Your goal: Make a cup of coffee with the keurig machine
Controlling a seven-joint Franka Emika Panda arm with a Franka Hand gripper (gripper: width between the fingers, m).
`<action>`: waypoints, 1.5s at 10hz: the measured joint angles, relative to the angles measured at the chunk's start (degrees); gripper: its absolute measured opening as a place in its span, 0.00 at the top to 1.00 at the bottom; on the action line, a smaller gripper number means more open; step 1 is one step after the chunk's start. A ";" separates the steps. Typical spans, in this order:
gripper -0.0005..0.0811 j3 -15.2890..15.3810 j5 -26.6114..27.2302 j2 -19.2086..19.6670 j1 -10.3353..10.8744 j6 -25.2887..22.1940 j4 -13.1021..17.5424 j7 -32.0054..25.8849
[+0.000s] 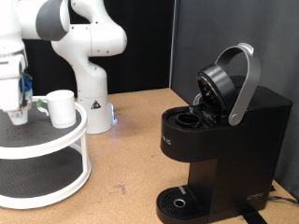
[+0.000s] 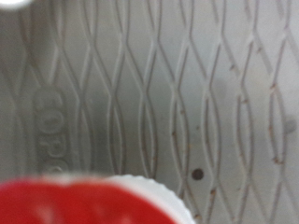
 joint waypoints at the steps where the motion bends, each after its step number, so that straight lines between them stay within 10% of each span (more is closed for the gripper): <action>1: 0.63 0.31 0.73 -1.32 0.20 -2.46 1.03 -0.57; 5: 0.81 1.54 2.30 -5.61 0.63 -10.13 4.00 -1.94; 10: 0.81 0.17 23.74 -5.64 4.82 -20.63 11.66 0.60; 15: 0.81 2.60 27.82 -5.35 6.42 -20.00 14.06 4.19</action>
